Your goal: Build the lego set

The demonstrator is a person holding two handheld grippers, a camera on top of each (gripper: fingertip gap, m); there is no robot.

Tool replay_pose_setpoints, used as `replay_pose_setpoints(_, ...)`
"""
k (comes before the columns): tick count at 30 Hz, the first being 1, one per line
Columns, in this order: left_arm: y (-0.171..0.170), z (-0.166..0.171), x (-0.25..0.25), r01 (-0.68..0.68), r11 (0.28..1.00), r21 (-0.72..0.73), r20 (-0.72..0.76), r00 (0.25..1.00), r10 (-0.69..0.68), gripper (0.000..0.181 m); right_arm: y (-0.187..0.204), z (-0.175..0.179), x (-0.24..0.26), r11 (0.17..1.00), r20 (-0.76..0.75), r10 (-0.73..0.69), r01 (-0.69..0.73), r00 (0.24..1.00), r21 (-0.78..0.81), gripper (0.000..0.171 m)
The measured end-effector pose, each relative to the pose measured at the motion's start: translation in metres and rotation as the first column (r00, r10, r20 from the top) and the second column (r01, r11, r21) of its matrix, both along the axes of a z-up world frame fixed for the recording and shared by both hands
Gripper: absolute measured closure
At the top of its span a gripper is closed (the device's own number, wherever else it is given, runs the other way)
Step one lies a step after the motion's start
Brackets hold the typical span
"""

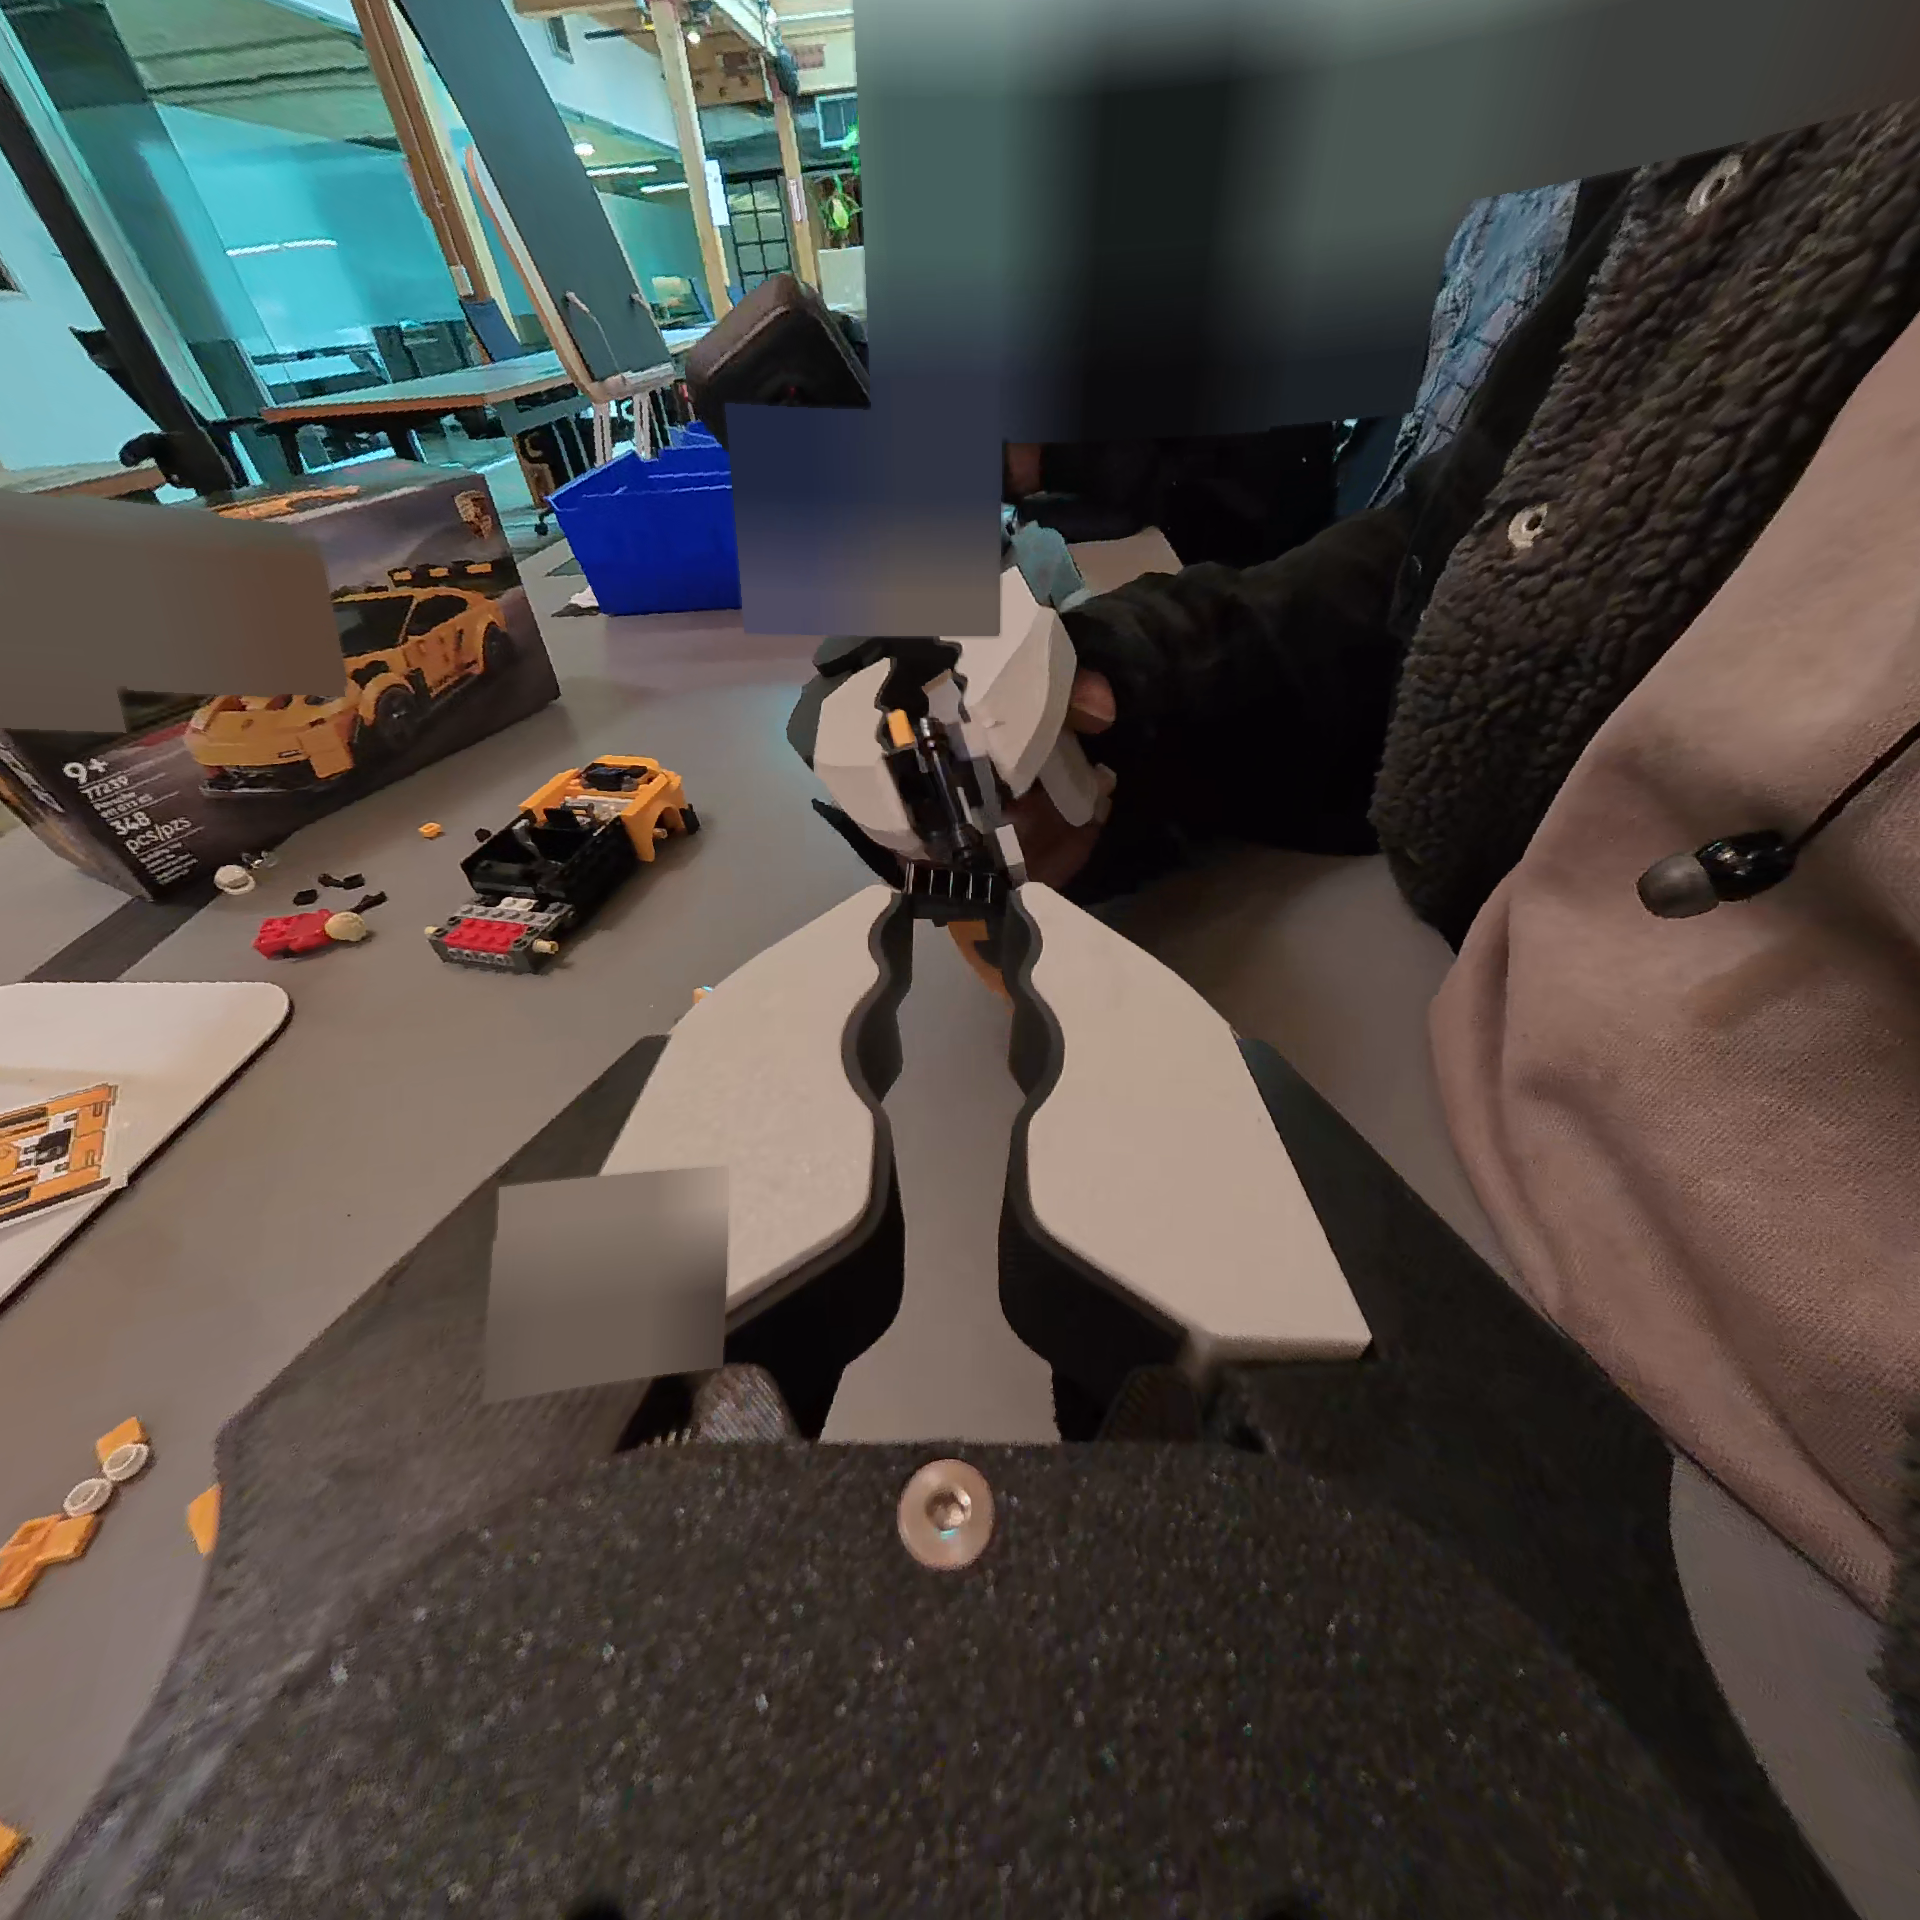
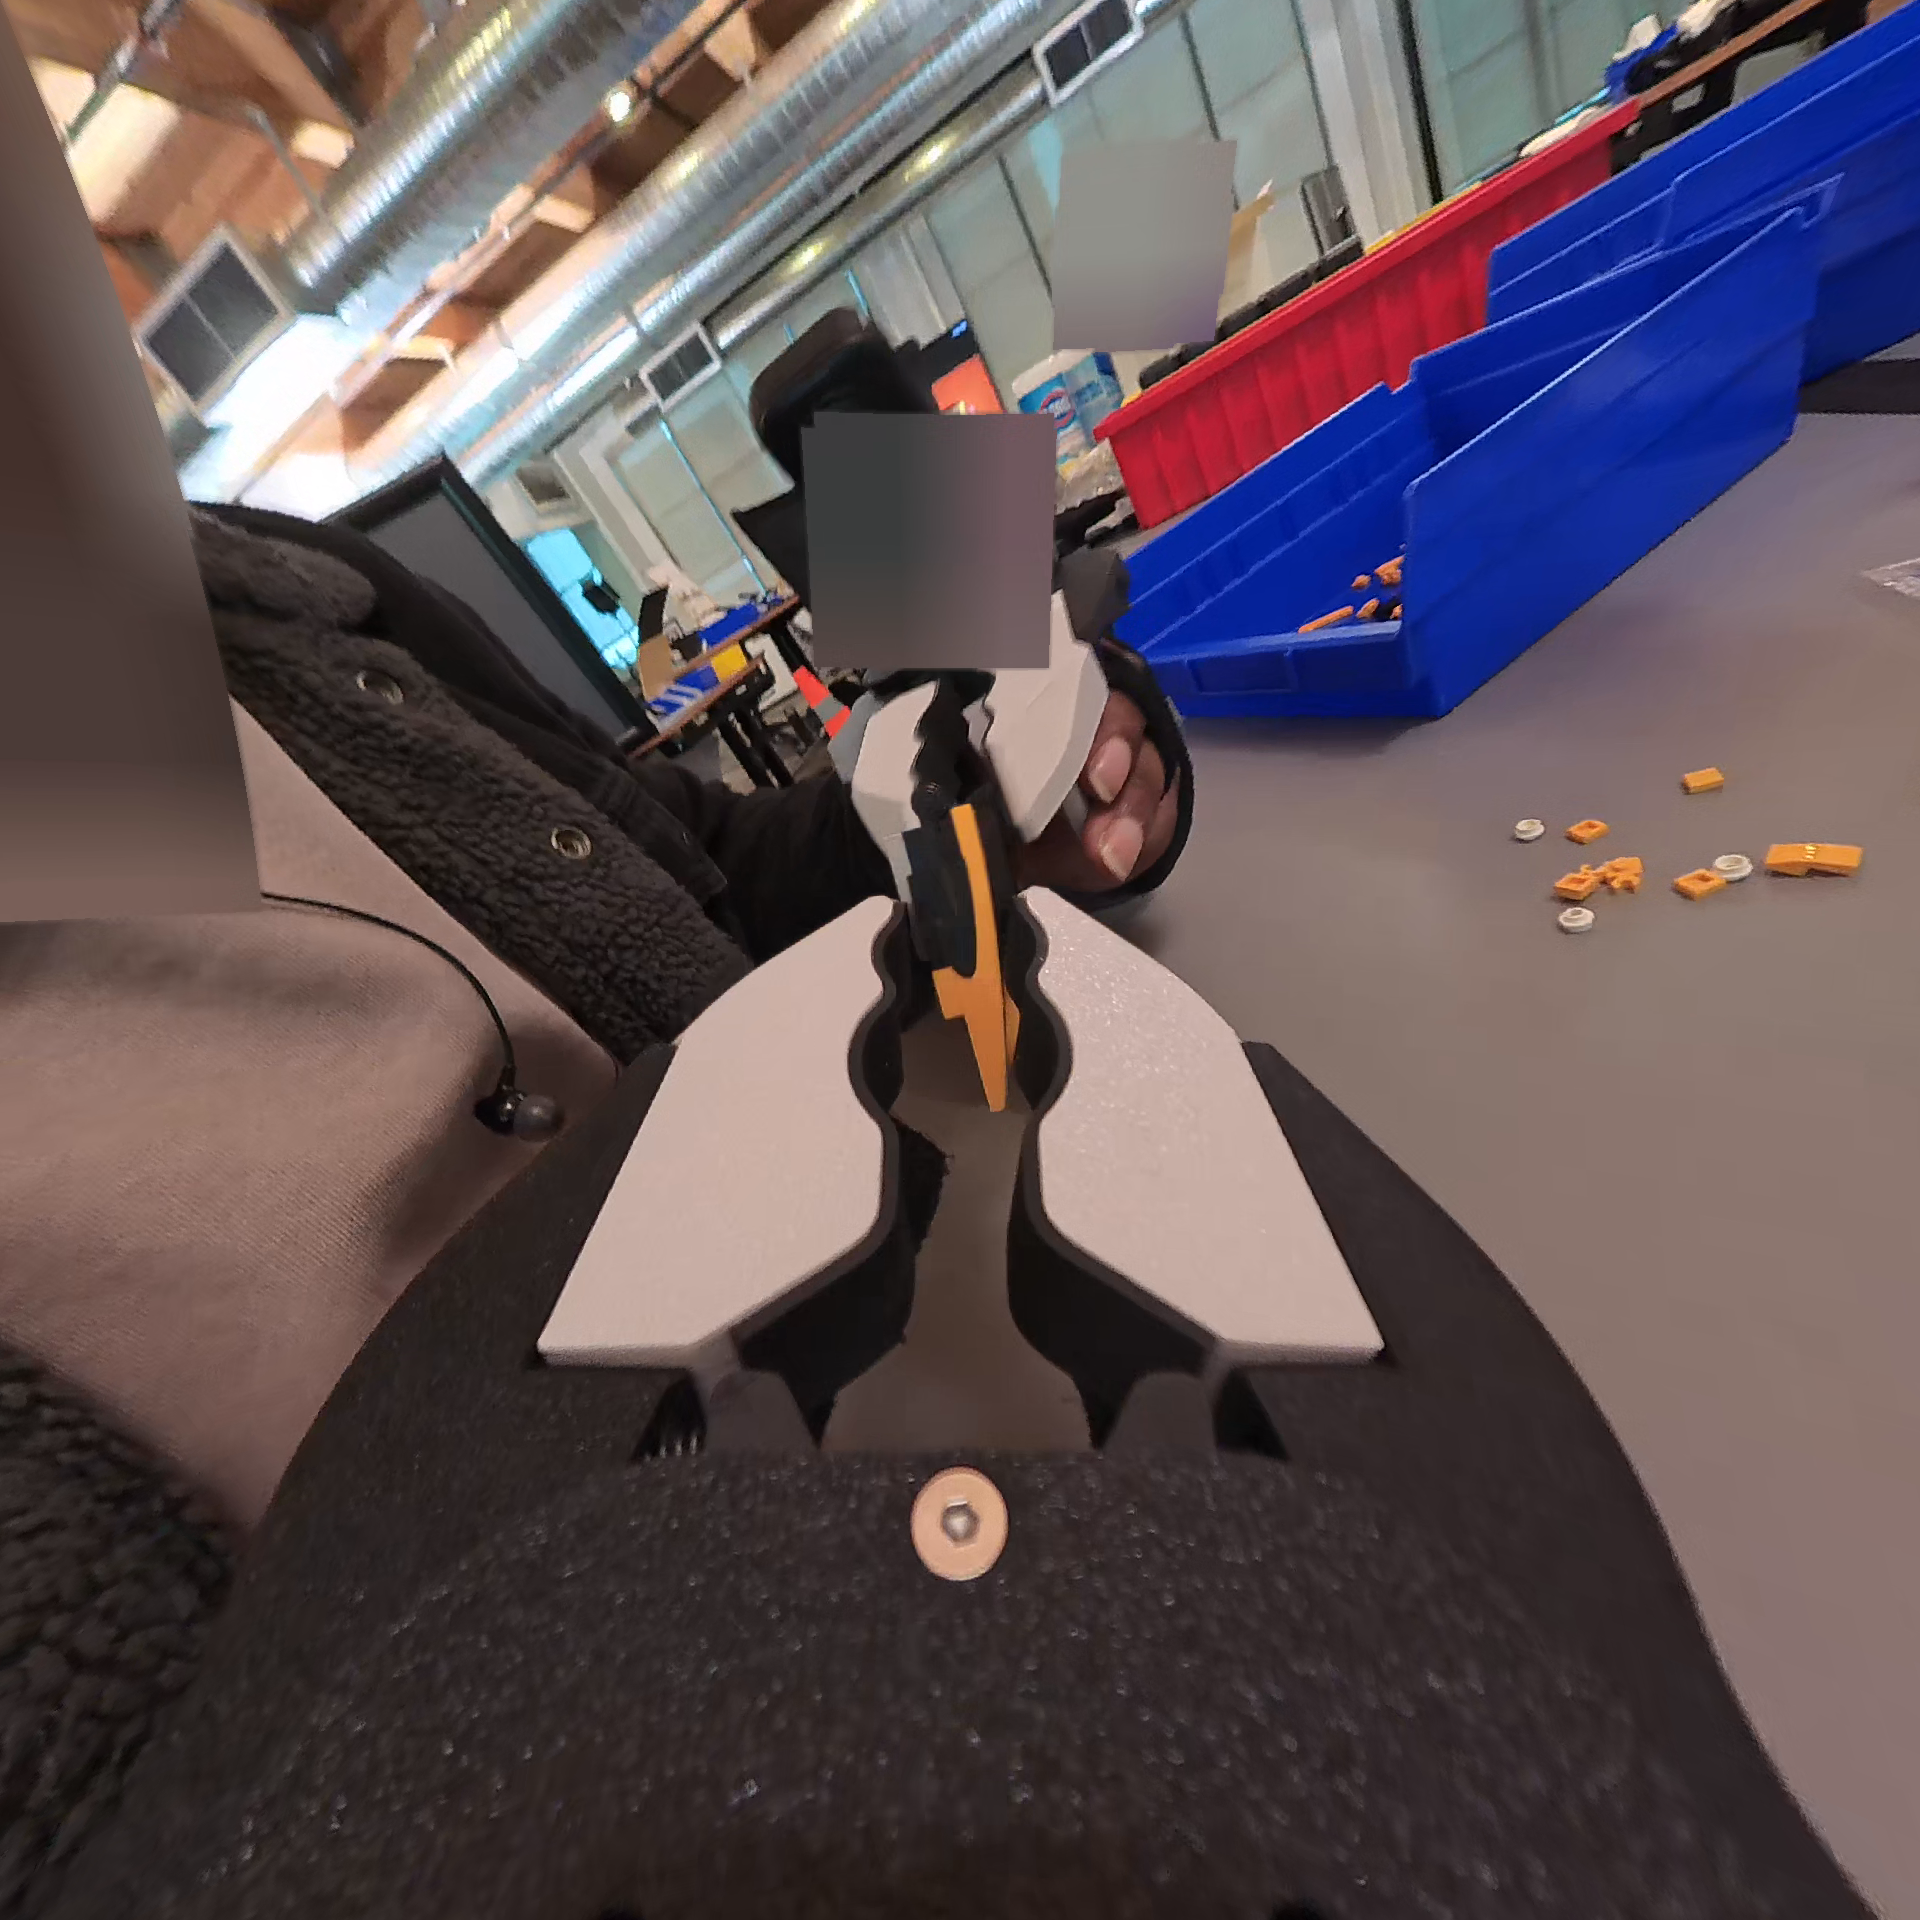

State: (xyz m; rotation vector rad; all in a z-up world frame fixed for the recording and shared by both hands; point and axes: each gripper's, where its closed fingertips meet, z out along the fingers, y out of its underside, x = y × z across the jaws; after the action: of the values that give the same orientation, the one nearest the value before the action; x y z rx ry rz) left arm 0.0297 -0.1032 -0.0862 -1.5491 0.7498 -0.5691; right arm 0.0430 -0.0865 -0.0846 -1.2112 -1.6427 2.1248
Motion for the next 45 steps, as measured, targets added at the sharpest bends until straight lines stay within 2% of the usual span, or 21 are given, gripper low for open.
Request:
replay_pose_setpoints(19, 0.008, 0.012, -0.003, 0.022, 0.996, -0.091, 0.257, 0.967, 0.003, 0.165, 0.014, 0.012, -0.003, 0.993, -0.09, -0.111, 0.113, 0.99, 0.015, 0.154)
replay_pose_setpoints(38, 0.031, 0.004, -0.013, -0.203, 0.975, -0.086, 0.182, 0.959, 0.216, 0.165, 0.035, 0.011, -0.017, 0.951, -0.056, -0.308, 0.307, 0.95, -0.026, 0.154)
replay_pose_setpoints(45, 0.036, 0.003, -0.011, -0.228, 0.969, -0.09, 0.189, 0.952, 0.242, 0.165, 0.039, 0.011, -0.016, 0.949, -0.058, -0.314, 0.313, 0.948, -0.027, 0.154)
